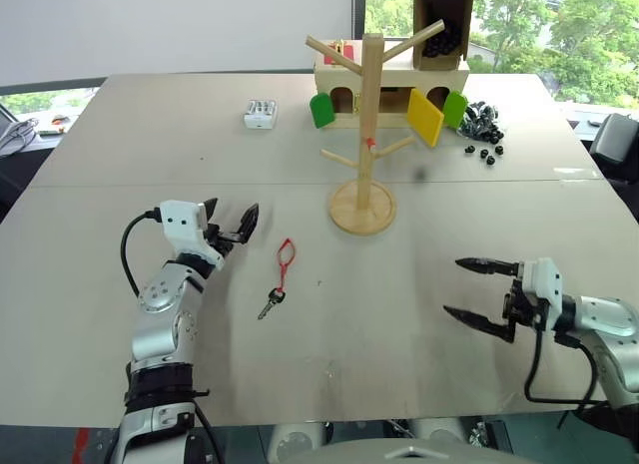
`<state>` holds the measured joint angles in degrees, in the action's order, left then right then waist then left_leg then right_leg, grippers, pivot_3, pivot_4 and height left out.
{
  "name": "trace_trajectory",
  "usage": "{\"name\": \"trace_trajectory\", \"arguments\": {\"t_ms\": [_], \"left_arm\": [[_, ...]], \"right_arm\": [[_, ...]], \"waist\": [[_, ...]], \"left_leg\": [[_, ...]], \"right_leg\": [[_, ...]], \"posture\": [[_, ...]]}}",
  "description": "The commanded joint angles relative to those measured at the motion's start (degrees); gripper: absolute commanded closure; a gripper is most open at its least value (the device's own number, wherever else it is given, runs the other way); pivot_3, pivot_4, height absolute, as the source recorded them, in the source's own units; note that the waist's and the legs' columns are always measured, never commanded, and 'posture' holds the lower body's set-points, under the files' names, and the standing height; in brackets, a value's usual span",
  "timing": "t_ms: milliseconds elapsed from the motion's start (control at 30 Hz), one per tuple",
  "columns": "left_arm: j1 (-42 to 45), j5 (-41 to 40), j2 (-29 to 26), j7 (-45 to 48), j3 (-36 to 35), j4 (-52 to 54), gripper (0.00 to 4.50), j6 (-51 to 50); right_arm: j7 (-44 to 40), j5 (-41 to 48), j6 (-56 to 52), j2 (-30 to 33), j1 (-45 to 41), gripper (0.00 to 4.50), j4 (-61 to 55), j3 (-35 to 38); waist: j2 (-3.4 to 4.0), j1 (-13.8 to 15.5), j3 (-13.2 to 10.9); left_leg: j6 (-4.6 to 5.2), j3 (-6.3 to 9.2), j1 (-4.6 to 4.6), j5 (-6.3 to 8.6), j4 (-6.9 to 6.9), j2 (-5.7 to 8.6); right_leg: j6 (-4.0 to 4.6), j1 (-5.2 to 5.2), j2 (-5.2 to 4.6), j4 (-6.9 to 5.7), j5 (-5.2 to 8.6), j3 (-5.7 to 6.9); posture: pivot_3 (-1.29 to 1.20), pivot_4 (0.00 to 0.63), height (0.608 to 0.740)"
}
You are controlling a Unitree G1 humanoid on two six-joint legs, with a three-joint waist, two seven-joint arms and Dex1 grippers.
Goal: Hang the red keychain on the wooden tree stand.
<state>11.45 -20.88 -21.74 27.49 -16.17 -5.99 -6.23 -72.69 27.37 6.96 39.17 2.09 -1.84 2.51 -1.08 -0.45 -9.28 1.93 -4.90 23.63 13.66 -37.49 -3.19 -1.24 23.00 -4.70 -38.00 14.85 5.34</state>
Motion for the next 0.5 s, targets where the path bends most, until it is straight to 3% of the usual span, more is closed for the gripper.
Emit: {"name": "trace_trajectory", "arguments": {"t_ms": [33, 267, 500], "left_arm": [[-2.1, -2.9, -1.0, 2.5, -0.4, 5.9, 0.06, -1.2], [-8.7, -6.8, -2.6, 6.6, 0.0, 18.2, 0.06, -3.6], [-17.8, -10.4, -4.6, 2.6, 1.2, 34.5, 0.06, -15.0]], "right_arm": [[-3.7, 0.9, 3.0, -0.1, -1.5, 0.0, 1.3, 0.3], [-5.0, 0.0, 4.7, -1.4, -3.2, 0.0, 4.2, -0.2], [-3.7, -1.8, 6.3, -3.0, -4.1, 0.0, 4.8, -0.8]], "waist": [[0.0, -0.1, 0.0], [-0.01, 0.7, 0.0], [0.0, 1.2, 0.0]], "left_leg": [[0.0, 0.01, 0.0, 0.0, 0.0, -0.01], [-0.26, 0.0, 0.03, -0.15, -0.03, -0.01], [-0.23, 0.01, 0.0, -0.13, -0.05, -0.03]], "right_leg": [[0.0, 0.0, 0.01, 0.0, 0.0, 0.0], [0.01, 0.0, -0.02, 0.01, 0.0, 0.01], [0.02, -0.02, -0.02, 0.0, 0.0, -0.04]], "posture": [[0.0, 0.15, 0.74], [0.0, 0.15, 0.74], [0.0, 0.15, 0.74]]}}
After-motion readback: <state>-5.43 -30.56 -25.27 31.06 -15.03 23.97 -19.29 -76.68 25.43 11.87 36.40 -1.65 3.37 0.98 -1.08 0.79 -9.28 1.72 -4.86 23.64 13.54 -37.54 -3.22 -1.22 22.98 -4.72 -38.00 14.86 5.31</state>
